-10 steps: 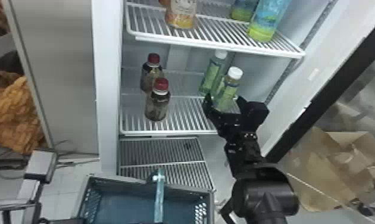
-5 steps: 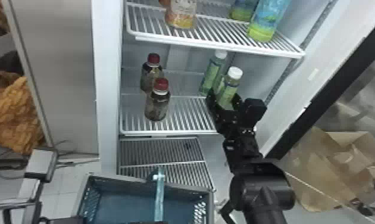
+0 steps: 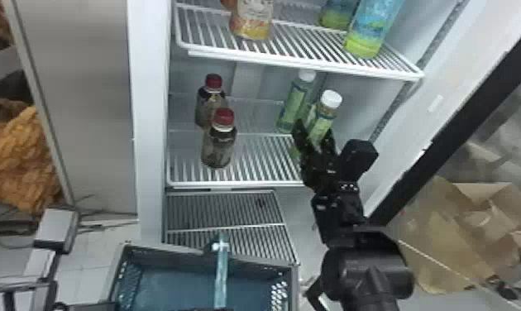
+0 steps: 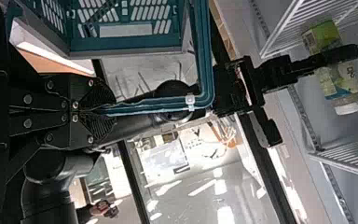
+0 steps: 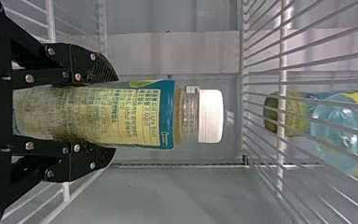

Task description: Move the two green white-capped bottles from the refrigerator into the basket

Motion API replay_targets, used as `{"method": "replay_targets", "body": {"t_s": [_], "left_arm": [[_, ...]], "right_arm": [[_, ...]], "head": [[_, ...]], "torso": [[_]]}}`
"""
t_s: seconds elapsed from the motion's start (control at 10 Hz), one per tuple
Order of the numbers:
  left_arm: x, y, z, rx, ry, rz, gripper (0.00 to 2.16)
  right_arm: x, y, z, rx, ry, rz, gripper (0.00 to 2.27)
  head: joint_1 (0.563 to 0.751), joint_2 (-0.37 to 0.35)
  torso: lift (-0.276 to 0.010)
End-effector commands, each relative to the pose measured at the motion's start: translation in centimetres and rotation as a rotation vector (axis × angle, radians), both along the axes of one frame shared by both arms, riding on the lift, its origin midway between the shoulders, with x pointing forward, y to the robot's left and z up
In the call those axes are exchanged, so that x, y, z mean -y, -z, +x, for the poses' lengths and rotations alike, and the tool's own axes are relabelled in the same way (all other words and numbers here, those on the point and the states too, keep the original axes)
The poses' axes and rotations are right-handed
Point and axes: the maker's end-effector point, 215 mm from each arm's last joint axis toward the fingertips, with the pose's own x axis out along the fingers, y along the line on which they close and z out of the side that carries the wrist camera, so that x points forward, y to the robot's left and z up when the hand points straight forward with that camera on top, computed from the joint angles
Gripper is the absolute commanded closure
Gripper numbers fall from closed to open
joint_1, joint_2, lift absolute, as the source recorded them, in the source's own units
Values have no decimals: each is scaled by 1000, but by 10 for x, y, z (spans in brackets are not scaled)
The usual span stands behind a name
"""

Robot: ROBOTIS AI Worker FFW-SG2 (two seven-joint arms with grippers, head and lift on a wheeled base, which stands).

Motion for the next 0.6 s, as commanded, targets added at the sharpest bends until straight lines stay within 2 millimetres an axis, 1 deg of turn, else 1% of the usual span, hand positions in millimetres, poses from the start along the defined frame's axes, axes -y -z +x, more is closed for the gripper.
{"method": "replay_targets", "body": {"t_s": [0.0, 0.1, 0.2, 0.4, 0.5], "left_arm": [[0, 0, 0, 1, -1, 1, 1161], [0, 0, 0, -2, 0, -1, 1161], [0, 0, 0, -2, 0, -1, 1161], [0, 0, -1, -5, 0, -3, 1161], [-1, 0, -1, -4, -2, -2, 1161]], "right_arm": [[-7, -10, -11, 21, -15, 14, 825], [-14, -18, -23, 39, -28, 28, 825], [-24, -22, -36, 29, -57, 51, 825], [-45, -20, -65, -21, -117, 100, 823], [-54, -22, -80, -45, -142, 121, 825]], "head": [[695, -350], [695, -350], [695, -350], [695, -350], [695, -350]], "torso": [[-263], [-263], [-263], [-263], [-263]]}}
